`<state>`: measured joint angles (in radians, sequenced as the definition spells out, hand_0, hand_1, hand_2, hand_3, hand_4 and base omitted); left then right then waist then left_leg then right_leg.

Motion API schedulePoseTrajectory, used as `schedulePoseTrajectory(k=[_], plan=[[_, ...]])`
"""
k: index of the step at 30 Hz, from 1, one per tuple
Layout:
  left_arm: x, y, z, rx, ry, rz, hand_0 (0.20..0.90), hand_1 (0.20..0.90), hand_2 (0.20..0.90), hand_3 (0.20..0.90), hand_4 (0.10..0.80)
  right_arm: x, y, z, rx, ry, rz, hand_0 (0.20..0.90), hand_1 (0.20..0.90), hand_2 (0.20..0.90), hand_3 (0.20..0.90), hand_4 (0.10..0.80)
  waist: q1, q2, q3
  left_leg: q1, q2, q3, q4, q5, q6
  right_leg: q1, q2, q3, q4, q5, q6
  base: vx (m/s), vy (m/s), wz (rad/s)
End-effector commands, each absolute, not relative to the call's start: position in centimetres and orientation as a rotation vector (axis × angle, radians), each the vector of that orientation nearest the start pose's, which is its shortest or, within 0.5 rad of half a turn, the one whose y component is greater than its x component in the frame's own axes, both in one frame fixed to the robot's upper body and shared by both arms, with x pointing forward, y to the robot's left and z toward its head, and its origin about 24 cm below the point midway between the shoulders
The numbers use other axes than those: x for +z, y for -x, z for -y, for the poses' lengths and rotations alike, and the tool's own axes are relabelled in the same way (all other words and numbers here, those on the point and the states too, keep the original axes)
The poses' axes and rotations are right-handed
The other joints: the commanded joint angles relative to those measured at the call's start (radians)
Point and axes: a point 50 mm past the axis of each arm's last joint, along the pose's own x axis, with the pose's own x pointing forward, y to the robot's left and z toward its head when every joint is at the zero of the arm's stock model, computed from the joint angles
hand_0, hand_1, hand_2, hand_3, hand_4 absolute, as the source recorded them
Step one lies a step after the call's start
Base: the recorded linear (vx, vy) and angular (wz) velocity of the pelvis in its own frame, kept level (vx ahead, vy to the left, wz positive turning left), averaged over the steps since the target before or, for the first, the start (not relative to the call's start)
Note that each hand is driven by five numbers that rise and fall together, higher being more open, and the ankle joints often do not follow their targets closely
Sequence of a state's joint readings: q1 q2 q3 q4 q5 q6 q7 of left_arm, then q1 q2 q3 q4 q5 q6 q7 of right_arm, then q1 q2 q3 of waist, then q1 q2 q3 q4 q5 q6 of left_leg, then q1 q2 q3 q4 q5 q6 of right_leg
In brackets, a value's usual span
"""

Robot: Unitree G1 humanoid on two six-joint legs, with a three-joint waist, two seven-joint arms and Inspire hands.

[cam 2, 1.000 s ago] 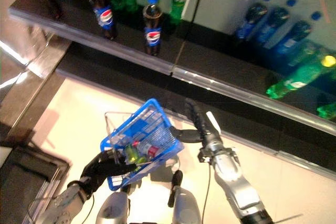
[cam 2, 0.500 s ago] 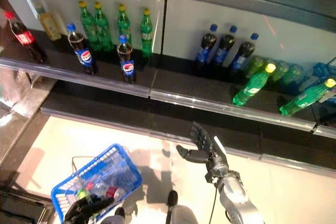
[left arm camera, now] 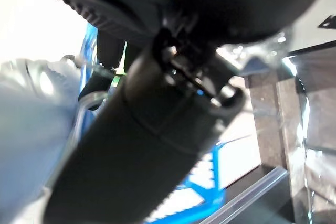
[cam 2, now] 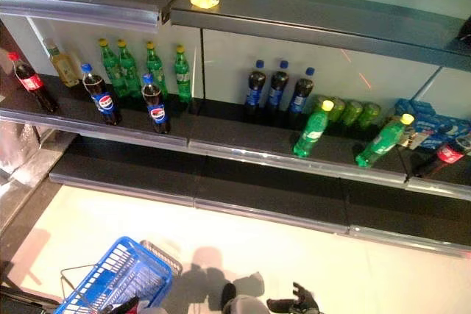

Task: Pick up the drink and place into the basket.

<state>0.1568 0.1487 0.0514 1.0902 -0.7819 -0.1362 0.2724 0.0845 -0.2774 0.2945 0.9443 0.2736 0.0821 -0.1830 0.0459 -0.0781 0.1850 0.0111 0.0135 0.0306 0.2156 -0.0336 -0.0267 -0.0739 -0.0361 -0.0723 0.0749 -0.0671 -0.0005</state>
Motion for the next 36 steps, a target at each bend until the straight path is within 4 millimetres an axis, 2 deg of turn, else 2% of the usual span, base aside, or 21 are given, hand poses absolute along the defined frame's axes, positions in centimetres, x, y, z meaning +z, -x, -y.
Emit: schedulePoseTrajectory(k=[1,3,4,7,8,11,12,13,14,15,16,17,18,22,24,26,27,29,32,34,36], plan=[[-14.2,-7.7,-26.1,0.920,0.367,-0.792,0.300,0.300,0.300,0.200,0.100,-14.9,-10.6,22.8,-0.144,0.297,-1.090,0.900,0.900,0.900,0.900,0.800,-0.010,0.062,0.007,-0.082,-0.117,0.018,0.013,-0.020,0.022,0.153,0.065,0.003,0.023,-0.003,0.023,0.265,-0.061,-0.47],[-14.2,-7.4,-26.1,0.941,0.376,-0.795,0.300,0.300,0.300,0.200,0.100,-15.2,-10.1,22.6,-0.138,0.306,-1.113,0.900,0.900,0.900,0.900,0.800,0.000,0.073,0.011,-0.111,-0.148,0.018,-0.027,0.002,0.018,0.164,0.084,0.016,0.022,-0.009,0.027,0.270,-0.063,-0.43],[-14.3,-7.1,-26.1,0.954,0.381,-0.800,0.300,0.300,0.300,0.200,0.100,-15.4,-9.7,22.6,-0.131,0.308,-1.132,0.900,0.900,0.900,0.900,0.800,0.016,0.086,0.013,-0.160,-0.171,0.021,-0.068,0.055,0.003,0.187,0.109,0.028,0.021,-0.021,0.025,0.273,-0.074,-0.37],[-14.5,-6.2,-26.2,0.976,0.381,-0.810,0.300,0.300,0.300,0.200,0.100,-15.6,-9.5,22.4,-0.113,0.315,-1.145,0.900,0.900,0.900,0.900,0.800,0.048,0.098,0.016,-0.242,-0.185,0.007,-0.060,0.134,-0.009,0.214,0.147,0.053,0.048,-0.059,0.009,0.315,-0.100,-0.55],[-14.5,-6.0,-26.3,0.983,0.382,-0.814,0.300,0.300,0.300,0.200,0.100,-15.6,-9.6,22.3,-0.106,0.322,-1.146,0.900,0.900,0.900,0.900,0.800,0.052,0.097,0.015,-0.245,-0.189,-0.001,-0.051,0.128,-0.004,0.213,0.152,0.059,0.062,-0.070,0.007,0.341,-0.088,0.05],[-14.7,-5.2,-27.0,1.054,0.389,-0.830,0.300,0.300,0.300,0.200,0.100,-16.1,-9.4,21.2,-0.088,0.301,-1.179,0.900,0.900,0.900,0.900,0.800,0.059,0.061,-0.004,-0.203,-0.206,-0.014,0.009,0.001,0.065,0.209,0.156,0.078,0.199,-0.100,0.022,0.483,-0.106,-0.44],[-14.6,-5.1,-27.4,1.073,0.397,-0.828,0.300,0.300,0.300,0.200,0.100,-16.2,-9.3,20.9,-0.103,0.284,-1.190,0.900,0.900,0.900,0.900,0.800,0.058,0.038,-0.016,-0.171,-0.209,-0.010,0.011,-0.032,0.091,0.207,0.149,0.070,0.309,-0.036,0.060,0.353,-0.064,-0.58],[-14.6,-5.2,-27.5,1.072,0.401,-0.824,0.300,0.300,0.300,0.200,0.100,-16.3,-9.2,20.9,-0.108,0.279,-1.191,0.900,0.900,0.900,0.900,0.800,0.058,0.034,-0.021,-0.166,-0.209,-0.010,0.007,-0.035,0.095,0.202,0.149,0.070,0.327,-0.013,0.071,0.398,-0.078,-0.58],[-14.5,-5.5,-27.7,1.063,0.401,-0.811,0.300,0.300,0.300,0.200,0.100,-16.3,-9.3,20.7,-0.113,0.268,-1.185,0.900,0.900,0.900,0.900,0.800,0.056,0.025,-0.026,-0.133,-0.201,-0.009,-0.009,-0.045,0.106,0.172,0.159,0.056,0.487,0.106,0.131,0.391,-0.096,-0.70],[-14.3,-6.2,-27.8,1.038,0.400,-0.788,0.300,0.300,0.300,0.200,0.100,-16.2,-9.7,20.4,-0.104,0.265,-1.161,0.900,0.900,0.900,0.900,0.800,0.049,0.028,-0.025,-0.078,-0.180,-0.014,-0.032,-0.054,0.111,0.102,0.152,0.025,0.655,0.184,0.179,0.415,-0.103,-0.76],[-14.2,-6.5,-27.8,1.027,0.401,-0.777,0.300,0.300,0.300,0.200,0.100,-16.1,-10.0,20.3,-0.100,0.258,-1.150,0.900,0.900,0.900,0.900,0.800,0.046,0.037,-0.028,-0.061,-0.163,-0.016,-0.041,-0.056,0.111,0.060,0.142,0.007,0.703,0.198,0.186,0.375,-0.094,-0.60],[-14.0,-7.1,-27.8,1.016,0.407,-0.757,0.300,0.300,0.300,0.200,0.100,-16.0,-10.4,20.1,-0.091,0.250,-1.136,0.900,0.900,0.900,0.900,0.800,0.039,0.040,-0.026,-0.033,-0.151,-0.019,-0.048,-0.064,0.114,0.007,0.102,-0.017,0.744,0.180,0.181,0.292,-0.071,-0.33],[-13.8,-8.2,-27.6,0.999,0.421,-0.729,0.300,0.300,0.300,0.200,0.100,-15.8,-11.0,20.0,-0.084,0.256,-1.122,0.900,0.900,0.900,0.900,0.800,0.030,0.055,-0.029,-0.018,-0.132,-0.022,-0.051,-0.067,0.113,-0.040,0.047,-0.041,0.709,0.136,0.151,0.284,-0.093,-0.23],[-12.6,-11.7,-27.4,0.917,0.435,-0.650,0.300,0.300,0.300,0.200,0.100,-15.3,-12.2,19.6,-0.092,0.254,-1.061,0.900,0.900,0.900,0.900,0.800,0.009,0.072,-0.013,0.022,-0.111,-0.028,-0.072,-0.089,0.096,-0.092,-0.108,-0.064,0.308,0.135,0.120,0.243,-0.230,-0.06],[-12.5,-12.1,-27.3,0.903,0.428,-0.645,0.300,0.300,0.300,0.200,0.100,-15.3,-12.2,19.5,-0.098,0.255,-1.058,0.900,0.900,0.900,0.900,0.800,-0.001,0.073,-0.003,0.047,-0.103,-0.038,-0.079,-0.107,0.076,-0.070,-0.170,-0.042,0.076,0.205,0.135,0.276,-0.343,0.04],[-12.5,-11.9,-27.4,0.906,0.420,-0.652,0.300,0.300,0.300,0.200,0.100,-15.3,-12.2,19.4,-0.089,0.265,-1.060,0.900,0.900,0.900,0.900,0.800,-0.009,0.073,0.000,0.068,-0.087,-0.044,-0.091,-0.119,0.065,-0.079,-0.201,-0.010,0.009,0.264,0.156,0.216,-0.289,0.06],[-12.5,-11.8,-27.6,0.917,0.416,-0.657,0.300,0.300,0.300,0.200,0.100,-15.4,-12.2,19.2,-0.065,0.273,-1.069,0.900,0.900,0.900,0.900,0.800,-0.014,0.074,0.003,0.084,-0.069,-0.049,-0.104,-0.122,0.058,-0.086,-0.209,0.012,-0.002,0.285,0.167,0.223,-0.440,0.08],[-12.6,-11.4,-27.9,0.922,0.396,-0.678,0.300,0.300,0.300,0.200,0.100,-15.2,-12.6,18.8,0.024,0.340,-1.035,0.900,0.900,0.900,0.900,0.800,-0.008,0.070,-0.010,0.096,0.000,-0.063,-0.124,-0.109,0.024,-0.043,-0.186,-0.007,0.024,0.180,0.174,0.266,-0.614,0.23],[-13.1,-10.5,-27.6,0.941,0.368,-0.723,0.300,0.300,0.300,0.200,0.100,-15.1,-12.9,19.3,-0.005,0.303,-1.051,0.900,0.900,0.900,0.900,0.800,-0.001,0.049,-0.025,0.095,0.050,-0.085,-0.102,-0.097,-0.015,-0.005,-0.141,-0.019,0.038,0.117,0.146,0.214,-0.486,0.36],[-13.7,-8.9,-27.6,1.012,0.384,-0.759,0.300,0.300,0.300,0.200,0.100,-15.0,-13.0,20.0,-0.003,0.300,-1.067,0.900,0.900,0.900,0.900,0.800,0.000,0.020,-0.034,0.095,0.109,-0.065,-0.051,-0.080,-0.036,0.009,-0.111,-0.034,0.056,0.085,0.107,0.256,-0.554,0.15],[-14.3,-7.0,-27.3,1.069,0.435,-0.768,0.300,0.300,0.300,0.200,0.100,-14.9,-13.0,20.6,0.047,0.335,-1.063,0.900,0.900,0.900,0.900,0.800,0.007,-0.009,-0.034,0.035,0.159,-0.056,0.114,0.032,-0.033,0.039,-0.073,-0.040,0.046,0.070,0.067,0.296,-0.619,-0.07]])
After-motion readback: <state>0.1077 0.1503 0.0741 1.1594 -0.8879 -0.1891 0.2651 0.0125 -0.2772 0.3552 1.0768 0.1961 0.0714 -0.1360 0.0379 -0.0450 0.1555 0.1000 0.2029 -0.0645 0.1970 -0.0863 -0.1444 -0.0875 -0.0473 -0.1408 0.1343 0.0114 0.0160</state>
